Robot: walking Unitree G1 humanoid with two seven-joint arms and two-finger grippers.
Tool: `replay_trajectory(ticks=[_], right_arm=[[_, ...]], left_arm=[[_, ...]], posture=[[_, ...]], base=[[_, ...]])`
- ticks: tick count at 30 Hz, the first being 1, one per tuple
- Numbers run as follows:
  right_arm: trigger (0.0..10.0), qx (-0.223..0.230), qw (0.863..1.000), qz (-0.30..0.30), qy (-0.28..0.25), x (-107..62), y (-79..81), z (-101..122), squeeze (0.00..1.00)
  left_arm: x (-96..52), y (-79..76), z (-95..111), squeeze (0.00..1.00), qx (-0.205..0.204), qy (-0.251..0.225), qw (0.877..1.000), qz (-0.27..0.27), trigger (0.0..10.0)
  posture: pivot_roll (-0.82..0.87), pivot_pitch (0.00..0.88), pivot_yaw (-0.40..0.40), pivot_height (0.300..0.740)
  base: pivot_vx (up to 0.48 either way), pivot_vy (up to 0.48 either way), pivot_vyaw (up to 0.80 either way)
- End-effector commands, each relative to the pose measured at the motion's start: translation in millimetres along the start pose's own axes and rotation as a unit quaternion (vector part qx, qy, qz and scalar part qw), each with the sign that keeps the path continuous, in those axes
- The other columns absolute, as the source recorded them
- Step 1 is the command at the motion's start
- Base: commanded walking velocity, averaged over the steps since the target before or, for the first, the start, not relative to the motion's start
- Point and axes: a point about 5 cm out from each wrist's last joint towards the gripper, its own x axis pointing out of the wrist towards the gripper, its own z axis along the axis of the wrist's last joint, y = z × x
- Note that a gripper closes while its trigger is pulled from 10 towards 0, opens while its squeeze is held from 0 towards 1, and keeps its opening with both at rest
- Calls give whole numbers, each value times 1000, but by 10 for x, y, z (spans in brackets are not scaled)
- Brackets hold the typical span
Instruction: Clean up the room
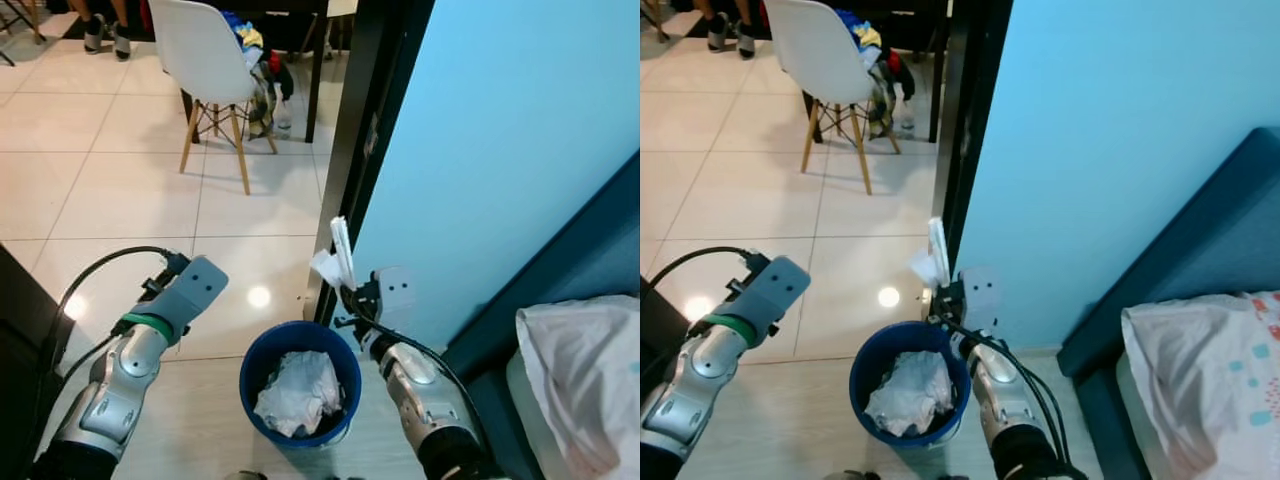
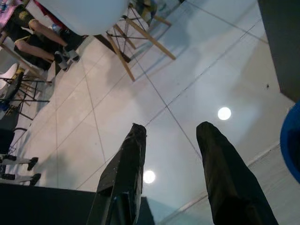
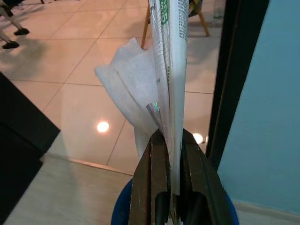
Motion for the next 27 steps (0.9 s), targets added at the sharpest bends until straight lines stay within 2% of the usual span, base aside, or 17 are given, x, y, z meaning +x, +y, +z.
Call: replay_trajectory(ticks=[1, 3, 5, 6, 7, 10, 13, 15, 16, 17, 18, 20, 21, 22, 23, 26, 27], right_arm=[[10000, 6, 1000, -1, 16, 0, 9, -54, 0], [10000, -20, 998, -8, 63, 45, 18, -130, 0], [10000, -20, 998, -8, 63, 45, 18, -130, 0], [10000, -35, 996, -16, 80, 62, -20, -139, 0], [10000, -37, 996, -17, 80, 64, -32, -131, 0], [10000, -38, 996, -17, 79, 65, -37, -126, 0], [10000, -48, 995, -14, 81, 55, -44, -146, 0], [10000, -41, 995, -15, 85, 43, -36, -181, 90], [10000, -41, 995, -15, 85, 43, -36, -181, 90], [10000, -36, 996, -16, 86, 39, -26, -198, 102], [10000, -32, 995, -15, 88, 34, -8, -219, 204], [10000, -31, 995, -15, 89, 31, 5, -233, 204], [10000, -31, 995, -15, 91, 31, 23, -247, 329], [10000, -32, 995, -15, 92, 31, 33, -255, 329], [10000, -32, 995, -15, 94, 37, 40, -255, 702], [10000, -32, 995, -16, 94, 39, 47, -257, 702], [10000, -29, 996, -14, 89, 54, 57, -236, 1000]], left_arm=[[-14, -14, -85, 0, 7, 20, 1000, -9, 10000], [-48, 20, -117, 0, -4, 29, 1000, -12, 10000], [-48, 20, -117, 0, -4, 29, 1000, -12, 10000], [-151, -59, -44, 0, -56, 22, 997, -55, 10000], [-229, -95, -2, 0, -62, 13, 994, -84, 10000], [-281, -118, 23, 0, -62, 7, 993, -103, 10000], [-599, -197, 88, 0, -65, -7, 979, -195, 10000], [-834, -233, 118, 0, -63, -12, 966, -249, 10000], [-834, -233, 118, 0, -63, -12, 966, -249, 10000], [-930, -247, 133, 0, -61, -13, 962, -267, 10000], [-1032, -258, 149, 0, -59, -15, 957, -283, 10000], [-1093, -263, 159, 0, -59, -15, 955, -291, 10000], [-1161, -256, 182, 0, -61, -15, 953, -297, 10000], [-1199, -249, 197, 0, -64, -14, 952, -300, 10000], [-1222, -240, 210, 0, -65, -13, 952, -300, 10000], [-1245, -230, 220, 0, -67, -11, 951, -300, 10000], [-1266, -207, 232, 0, -69, -6, 952, -298, 10000]], posture=[[167, 82, 34, 740], [187, 120, 24, 740], [187, 120, 24, 740], [200, 153, 18, 740], [216, 186, 14, 740], [216, 186, 14, 740], [251, 235, 15, 740], [273, 260, 22, 740], [273, 260, 22, 740], [294, 277, 32, 740], [309, 292, 42, 740], [313, 296, 44, 740], [324, 309, 52, 740], [324, 309, 52, 740], [332, 313, 54, 740], [337, 317, 54, 740], [347, 323, 52, 740]], base=[[0, 0, 0], [0, 0, 0], [0, 0, 0], [0, 0, 0], [0, 0, 0], [0, 0, 0], [0, 0, 0], [0, 0, 0], [0, 0, 0], [0, 0, 0], [0, 0, 0], [0, 0, 0], [0, 0, 0], [0, 0, 0], [0, 0, 0], [0, 0, 0], [0, 0, 0]])
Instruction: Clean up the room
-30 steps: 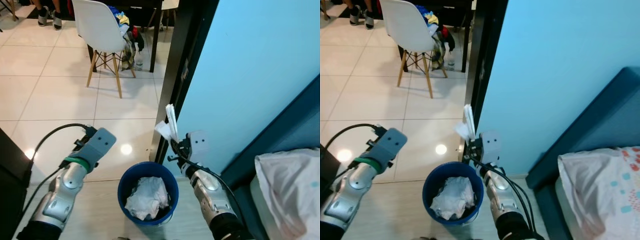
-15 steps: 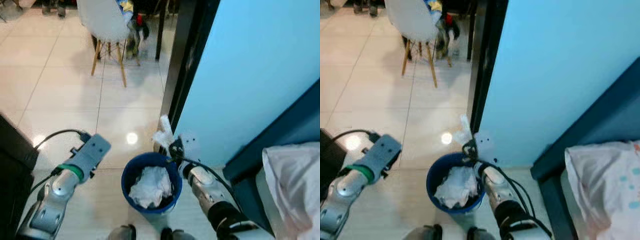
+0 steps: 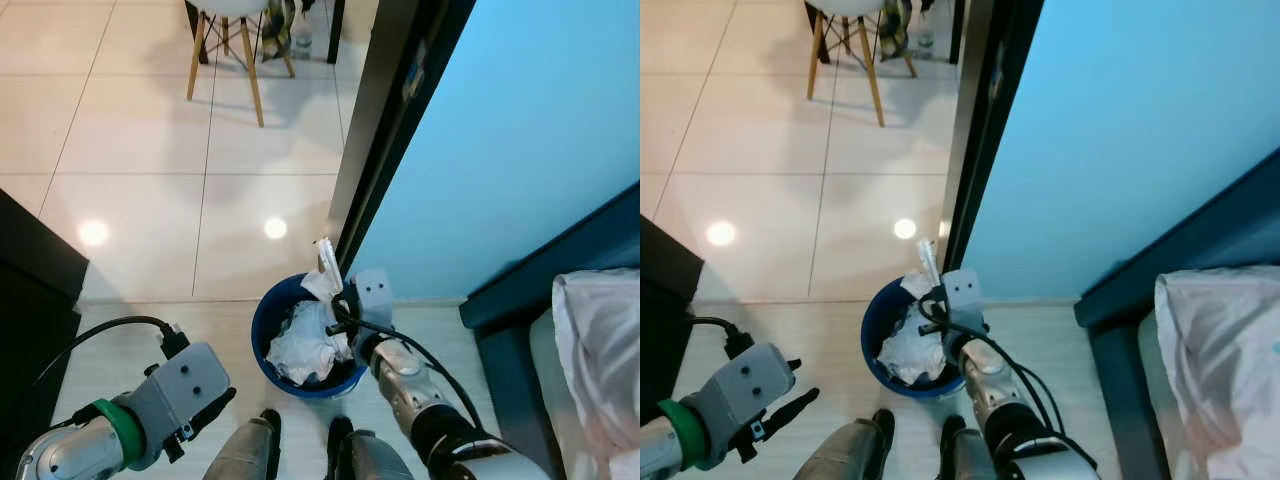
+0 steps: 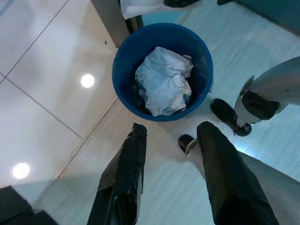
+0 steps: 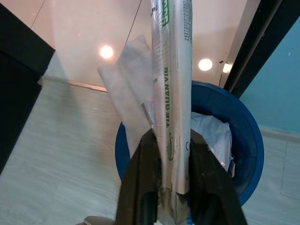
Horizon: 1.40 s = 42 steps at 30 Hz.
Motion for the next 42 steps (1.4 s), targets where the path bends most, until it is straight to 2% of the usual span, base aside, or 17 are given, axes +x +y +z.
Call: replay_trajectory(ticks=[1, 5, 14, 15, 18, 19, 20, 22, 23, 24, 26, 27, 29, 31, 35, 40, 42], right_arm=[[10000, 6, 1000, -1, 14, -27, 14, -91, 1000], [10000, 5, 1000, 0, 2, 1, 5, -15, 1000], [10000, 0, 1000, -4, -6, 25, -41, 61, 1000], [10000, -2, 1000, -5, -8, 29, -47, 77, 820], [10000, -5, 1000, -6, -11, 33, -52, 93, 820], [10000, -7, 1000, -6, -13, 28, -65, 96, 0], [10000, -8, 1000, -6, -17, 21, -77, 97, 0], [10000, -8, 1000, -6, -17, 21, -77, 97, 0], [10000, -6, 1000, -6, -24, 11, -91, 102, 0], [10000, -6, 1000, -6, -24, 11, -91, 102, 0], [10000, 7, 998, -15, -56, -29, -132, 121, 0], [10000, 7, 998, -15, -56, -29, -132, 121, 0], [10000, 17, 996, -30, -88, -82, -183, 141, 0], [10000, 17, 992, -49, -116, -154, -237, 157, 0], [10000, 14, 986, -80, -149, -283, -301, 171, 0], [10000, -1, 977, -108, -184, -449, -346, 254, 0], [10000, -1, 977, -108, -184, -449, -346, 254, 0]], left_arm=[[-40, -37, -13, 0, -12, 7, 1000, -9, 10000], [-77, -23, 17, 0, -16, 13, 1000, -3, 10000], [-7, 33, 54, 0, -14, 9, 1000, 6, 10000], [31, 61, 62, 0, -11, 6, 1000, 11, 10000], [68, 90, 73, 0, -9, 3, 1000, 15, 10000], [117, 117, 78, 0, -10, -1, 1000, 23, 10000], [174, 154, 71, 0, -14, -3, 999, 39, 10000], [174, 154, 71, 0, -14, -3, 999, 39, 10000], [255, 220, 55, 0, -18, -3, 997, 69, 10000], [255, 220, 55, 0, -18, -3, 997, 69, 10000], [453, 392, 62, 0, -47, -24, 986, 155, 10000], [453, 392, 62, 0, -47, -24, 986, 155, 10000], [592, 478, 111, 0, -62, -48, 974, 211, 10000], [692, 503, 169, 0, -73, -70, 966, 239, 10000], [783, 489, 197, 0, -86, -84, 961, 249, 10000], [908, 466, 154, 0, -94, -85, 963, 239, 10000], [908, 466, 154, 0, -94, -85, 963, 239, 10000]], posture=[[347, 323, 52, 740], [346, 316, 48, 740], [335, 280, 37, 740], [321, 254, 28, 740], [321, 254, 28, 740], [294, 225, 19, 740], [282, 212, 15, 740], [282, 212, 15, 740], [255, 191, 6, 740], [255, 191, 6, 740], [203, 159, -2, 740], [203, 159, -2, 740], [138, 141, -11, 740], [100, 139, -13, 740], [6, 126, 9, 740], [-33, 116, 28, 740], [-33, 116, 28, 740]], base=[[0, 0, 0], [0, 0, 0], [0, 0, 0], [0, 0, 0], [0, 0, 0], [0, 0, 0], [0, 0, 0], [0, 0, 0], [0, 0, 0], [0, 0, 0], [0, 0, 0], [0, 0, 0], [0, 0, 0], [0, 0, 0], [0, 0, 0], [0, 0, 0], [0, 0, 0]])
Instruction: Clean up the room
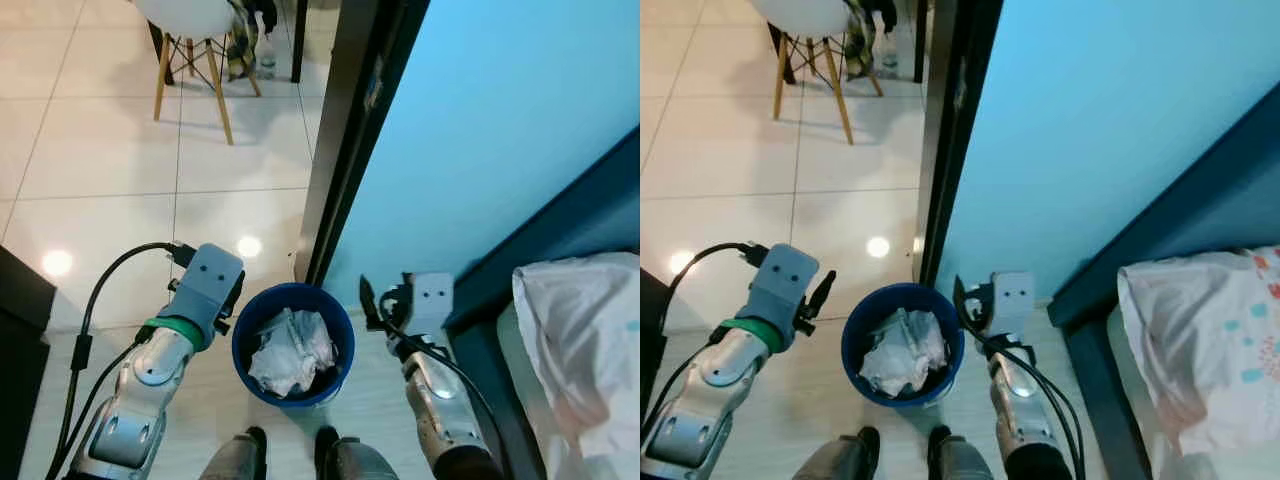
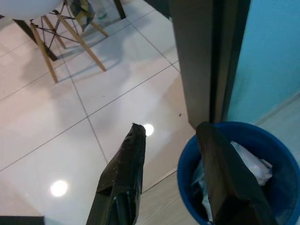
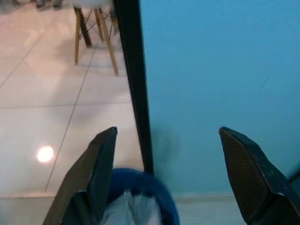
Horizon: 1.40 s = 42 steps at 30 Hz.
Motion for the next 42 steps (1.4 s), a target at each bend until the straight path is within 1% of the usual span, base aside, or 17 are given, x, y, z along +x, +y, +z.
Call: replay_trajectory(ticks=[1, 4, 5, 8, 10, 15, 21, 31, 42], right_arm=[[10000, -7, 1000, -3, 9, -62, -16, -26, 0], [10000, -15, 1000, 0, 0, -86, -45, 33, 0], [10000, -15, 1000, 0, 0, -86, -45, 33, 0], [10000, -19, 1000, 3, 2, -84, -63, 71, 0], [10000, -19, 1000, 4, 2, -76, -57, 75, 0], [10000, -18, 1000, 5, 3, -69, -38, 82, 0], [10000, -15, 1000, 9, 12, -89, 22, 74, 0], [10000, -15, 1000, 10, 22, -102, 25, 82, 0], [10000, -13, 999, 13, 33, -98, 22, 71, 0]], left_arm=[[-4, -33, -99, 0, -1, 16, 1000, -2, 10000], [41, -20, -127, 0, -14, 15, 1000, 9, 10000], [41, -20, -127, 0, -14, 15, 1000, 9, 10000], [89, 14, -159, 0, -10, 17, 999, 36, 10000], [86, 24, -167, 0, -10, 18, 999, 41, 10000], [82, 32, -177, 0, -10, 20, 999, 44, 10000], [112, 36, -175, 0, -16, 16, 998, 54, 10000], [138, 29, -175, 0, -20, 11, 998, 60, 10000], [132, 10, -185, 0, -24, 10, 997, 67, 10000]], posture=[[-40, 116, 30, 740], [-47, 115, 26, 740], [-47, 115, 26, 740], [-39, 114, 19, 740], [-39, 114, 19, 740], [-36, 112, 21, 740], [-34, 106, 17, 740], [-29, 104, 8, 740], [-13, 104, -11, 740]], base=[[0, 0, 0], [0, 0, 0], [0, 0, 0], [0, 0, 0], [0, 0, 0], [0, 0, 0], [0, 0, 0], [0, 0, 0], [-271, 0, 0]])
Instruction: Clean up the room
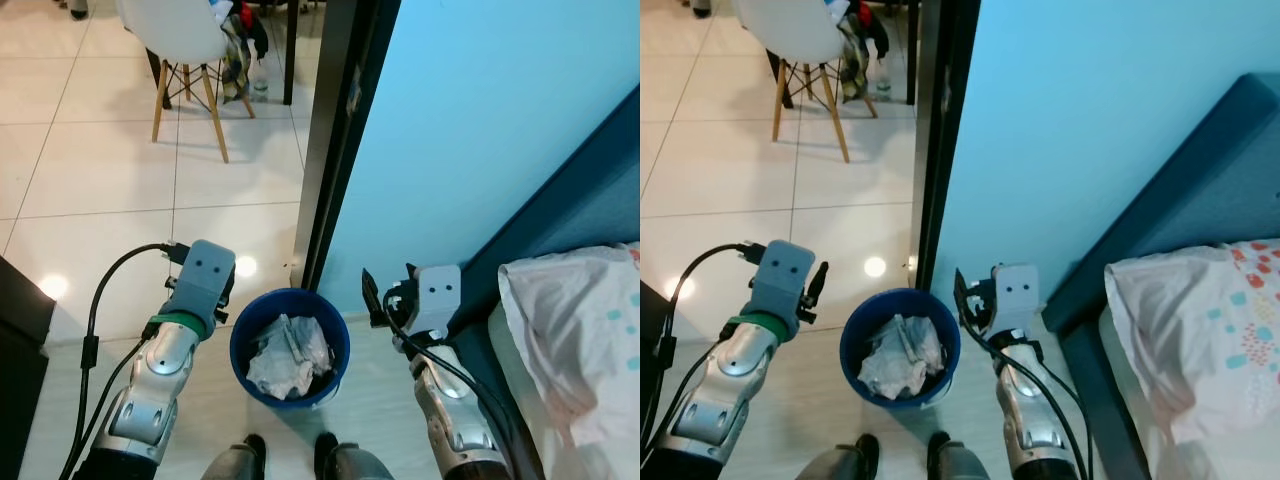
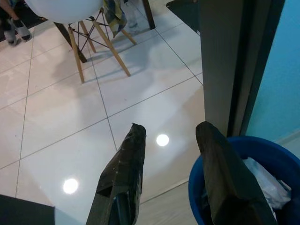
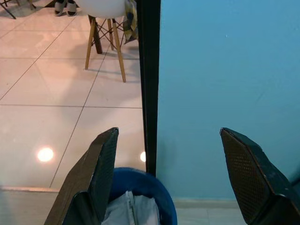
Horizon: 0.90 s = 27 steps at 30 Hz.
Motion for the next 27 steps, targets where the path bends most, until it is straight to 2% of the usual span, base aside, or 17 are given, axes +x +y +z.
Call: replay_trajectory(ticks=[1, 17, 27], right_arm=[[10000, 3, 1000, 0, 18, -41, -3, -66, 0], [10000, 10, 1000, 7, 23, 4, 54, -52, 0], [10000, 9, 1000, 9, 26, 16, 49, -48, 0]], left_arm=[[-26, -31, -69, 0, 0, 11, 1000, 0, 10000], [-23, 22, -68, 0, 1, 10, 1000, 11, 10000], [-51, 1, -79, 0, 1, 10, 1000, 12, 10000]], posture=[[-13, 104, -11, 740], [30, 103, -10, 740], [37, 97, -8, 740]], base=[[-307, 0, 0], [-362, 0, 0], [-372, 0, 0]])
